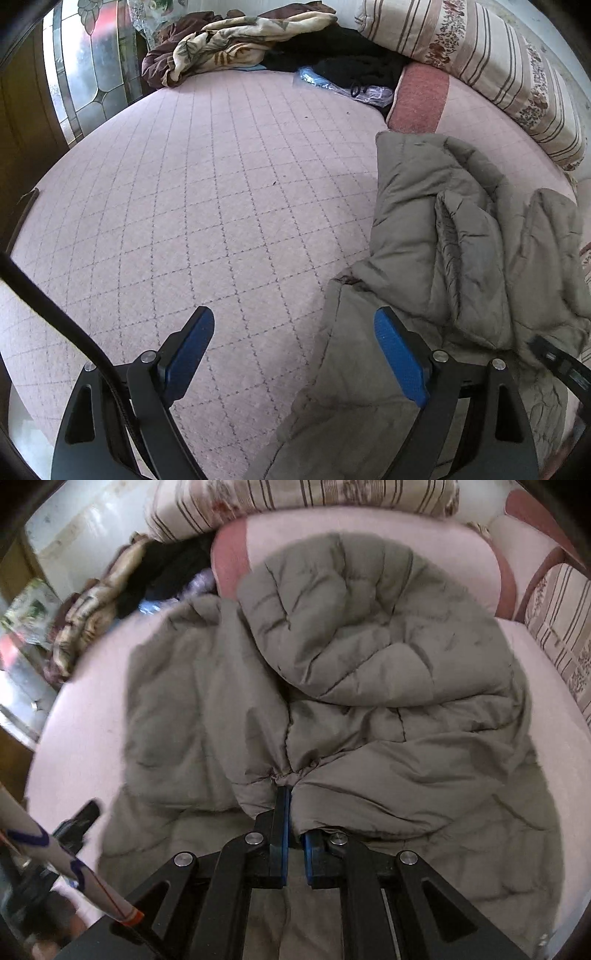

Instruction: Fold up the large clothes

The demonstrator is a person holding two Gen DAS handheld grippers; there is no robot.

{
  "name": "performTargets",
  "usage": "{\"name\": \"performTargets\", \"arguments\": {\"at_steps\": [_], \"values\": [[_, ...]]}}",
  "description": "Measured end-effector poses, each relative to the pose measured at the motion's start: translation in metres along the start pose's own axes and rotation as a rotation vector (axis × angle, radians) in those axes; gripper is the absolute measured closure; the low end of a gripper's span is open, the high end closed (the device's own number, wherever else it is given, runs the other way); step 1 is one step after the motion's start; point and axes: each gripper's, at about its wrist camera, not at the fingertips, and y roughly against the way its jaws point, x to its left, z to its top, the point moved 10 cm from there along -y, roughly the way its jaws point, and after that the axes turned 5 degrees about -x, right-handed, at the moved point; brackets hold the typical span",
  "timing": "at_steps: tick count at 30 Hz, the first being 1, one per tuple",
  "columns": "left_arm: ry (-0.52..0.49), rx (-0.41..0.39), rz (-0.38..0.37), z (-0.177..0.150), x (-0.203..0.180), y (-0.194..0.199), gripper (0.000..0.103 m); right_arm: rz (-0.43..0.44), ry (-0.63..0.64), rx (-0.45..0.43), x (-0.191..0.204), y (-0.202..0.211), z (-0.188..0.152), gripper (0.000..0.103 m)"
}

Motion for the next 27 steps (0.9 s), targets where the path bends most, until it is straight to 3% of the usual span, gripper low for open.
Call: {"name": "performTargets", "arguments": {"at_steps": [5, 9, 10, 11, 13, 18, 22, 24, 27], "values": [[0.009, -0.002, 0.013, 0.005, 0.006, -0.003, 0.015, -0.015, -0.025, 0.039, -0.002, -0.047, 0.012, 0.095], [0.015, 0.012, 0.012, 0.004, 0.008, -0.005, 0.015, -0.003, -0.042, 0.008, -0.005, -0.03, 0.02, 0.087], [0.018, 0.015, 0.007, 0.004, 0.008, -0.004, 0.015, -0.003, -0.01, -0.002, -0.003, -0.02, 0.018, 0.078], [0.021, 0.015, 0.004, 0.005, 0.008, -0.004, 0.015, 0.009, 0.021, -0.011, -0.001, -0.009, 0.016, 0.061], [0.027, 0.012, 0.001, 0.006, 0.01, -0.002, 0.015, 0.029, 0.049, -0.02, 0.002, 0.01, 0.009, 0.04], [0.047, 0.017, -0.005, 0.007, 0.013, -0.001, 0.015, 0.018, 0.122, -0.08, 0.0, 0.063, 0.012, 0.04], [0.049, 0.022, 0.001, 0.006, 0.014, -0.003, 0.015, -0.092, 0.127, -0.253, -0.016, 0.096, 0.07, 0.04], [0.042, 0.027, 0.003, 0.006, 0.014, -0.004, 0.015, -0.142, 0.112, -0.282, -0.021, 0.084, 0.102, 0.04], [0.038, 0.027, 0.01, 0.006, 0.015, -0.005, 0.015, -0.238, 0.108, -0.236, -0.03, 0.039, 0.125, 0.04]]}}
